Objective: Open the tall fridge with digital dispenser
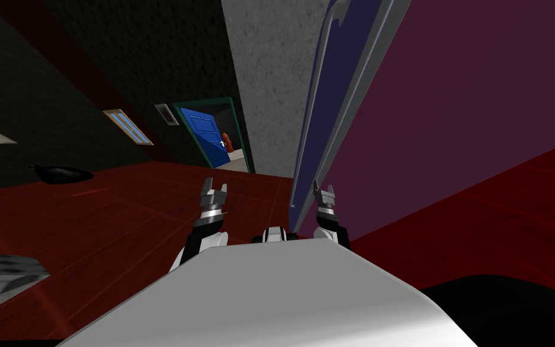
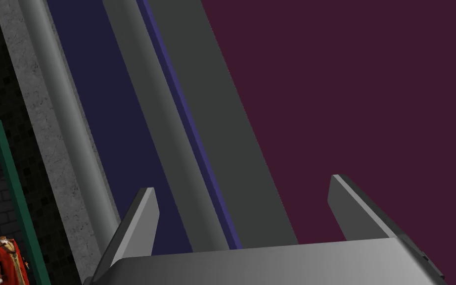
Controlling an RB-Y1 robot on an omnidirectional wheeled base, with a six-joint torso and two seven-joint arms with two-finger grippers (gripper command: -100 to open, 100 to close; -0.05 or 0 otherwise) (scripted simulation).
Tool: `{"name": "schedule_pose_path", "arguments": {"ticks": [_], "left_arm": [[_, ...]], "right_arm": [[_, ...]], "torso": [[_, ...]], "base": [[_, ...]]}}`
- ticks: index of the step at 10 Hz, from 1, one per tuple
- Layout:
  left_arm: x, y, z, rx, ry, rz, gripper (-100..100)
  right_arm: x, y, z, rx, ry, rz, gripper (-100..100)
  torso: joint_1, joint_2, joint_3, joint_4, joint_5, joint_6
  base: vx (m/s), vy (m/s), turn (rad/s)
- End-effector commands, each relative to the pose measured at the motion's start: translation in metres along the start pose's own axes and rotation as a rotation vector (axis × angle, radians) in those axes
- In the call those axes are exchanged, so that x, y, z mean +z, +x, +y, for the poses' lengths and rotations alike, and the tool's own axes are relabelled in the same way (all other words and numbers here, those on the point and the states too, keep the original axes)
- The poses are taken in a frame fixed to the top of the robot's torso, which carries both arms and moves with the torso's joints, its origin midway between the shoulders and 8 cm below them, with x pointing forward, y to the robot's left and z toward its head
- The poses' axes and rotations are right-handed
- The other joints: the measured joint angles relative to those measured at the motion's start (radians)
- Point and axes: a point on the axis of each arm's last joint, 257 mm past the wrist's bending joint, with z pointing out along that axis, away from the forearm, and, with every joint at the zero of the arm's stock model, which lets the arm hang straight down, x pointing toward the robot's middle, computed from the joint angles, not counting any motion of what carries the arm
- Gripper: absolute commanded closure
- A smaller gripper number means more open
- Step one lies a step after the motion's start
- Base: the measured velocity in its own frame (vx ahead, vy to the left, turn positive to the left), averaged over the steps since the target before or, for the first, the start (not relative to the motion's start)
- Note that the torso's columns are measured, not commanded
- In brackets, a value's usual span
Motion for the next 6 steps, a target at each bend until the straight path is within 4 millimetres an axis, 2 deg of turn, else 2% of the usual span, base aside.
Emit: {"name": "schedule_pose_path", "arguments": {"ticks": [1, 6], "left_arm": [[0.0, 0.0, 0.0, 0.0, 0.0, 0.0, 0], [0.0, 0.0, 0.0, 0.0, 0.0, 0.0, 0]], "right_arm": [[-0.004, -0.014, 0.005, 0.098, -0.026, -0.033, -100], [-0.012, -0.032, 0.02, 0.298, -0.104, -0.051, -100]], "torso": [[-0.001, -0.003, -0.001, -0.002, -0.001, -0.003], [-0.003, -0.015, -0.008, -0.007, -0.005, -0.007]], "base": [[-0.016, -0.01, 0.096], [-0.018, -0.01, 0.13]]}}
